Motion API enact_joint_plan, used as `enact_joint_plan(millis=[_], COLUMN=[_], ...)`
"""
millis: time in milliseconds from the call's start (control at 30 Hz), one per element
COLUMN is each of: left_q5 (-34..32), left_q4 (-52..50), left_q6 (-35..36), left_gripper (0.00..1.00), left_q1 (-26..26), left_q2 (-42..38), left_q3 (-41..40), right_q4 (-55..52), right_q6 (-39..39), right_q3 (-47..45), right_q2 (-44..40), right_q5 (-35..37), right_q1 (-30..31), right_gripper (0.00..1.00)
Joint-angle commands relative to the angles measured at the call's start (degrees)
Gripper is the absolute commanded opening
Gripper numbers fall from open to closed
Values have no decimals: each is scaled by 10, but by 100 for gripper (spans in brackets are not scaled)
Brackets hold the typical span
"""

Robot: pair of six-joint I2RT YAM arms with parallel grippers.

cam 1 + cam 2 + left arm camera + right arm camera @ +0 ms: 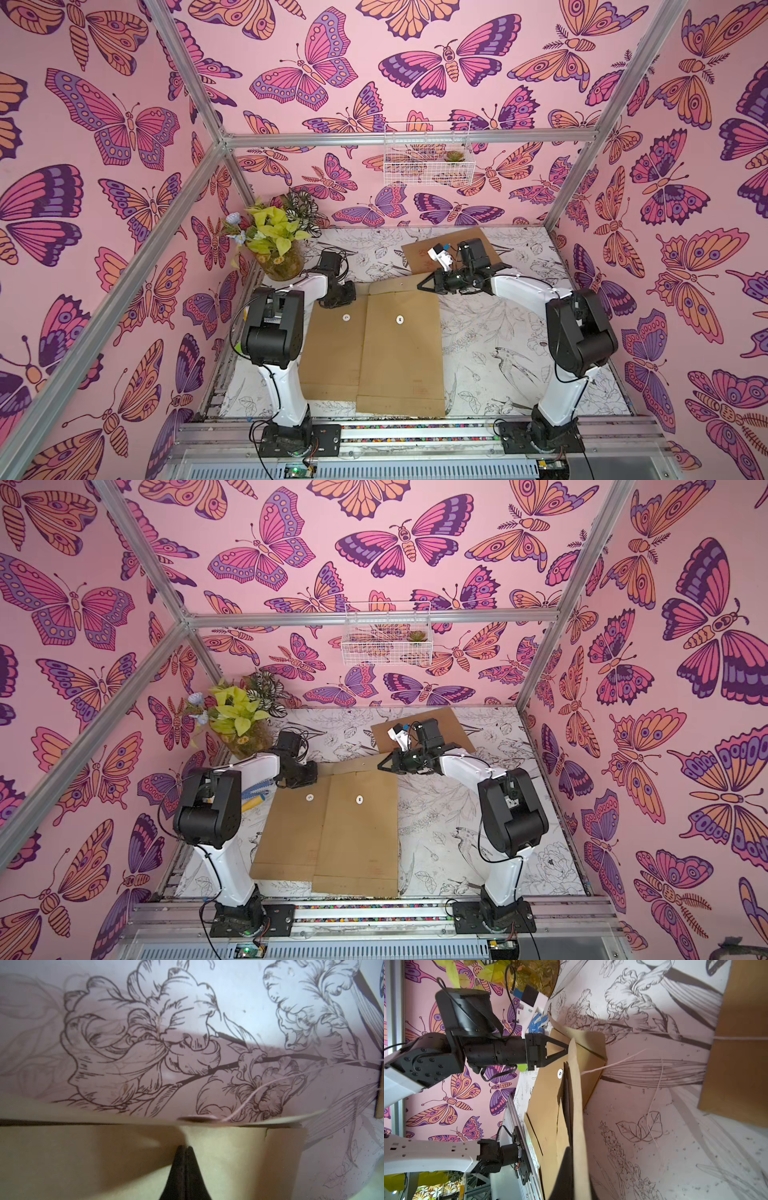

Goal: Open the file bag
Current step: Place the file bag at the file bag.

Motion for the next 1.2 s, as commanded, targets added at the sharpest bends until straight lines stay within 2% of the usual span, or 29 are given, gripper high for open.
enact_joint_plan(millis=[0, 267, 667, 1167], left_q5=[-8, -15, -10, -8], left_q4=[-21, -30, -31, -31], left_q6=[8, 13, 12, 12], left_gripper=[1, 1, 1, 1], left_q1=[5, 4, 4, 4], left_q2=[26, 28, 27, 32], left_q3=[5, 9, 6, 4], right_q4=[-11, -13, -32, -40], right_q6=[-15, 2, -5, -11], right_q3=[45, 93, 159, 172], right_q2=[23, 88, 156, 194], right_q5=[22, 42, 26, 11], right_q1=[-5, 0, 14, 25], right_gripper=[0, 0, 0, 0])
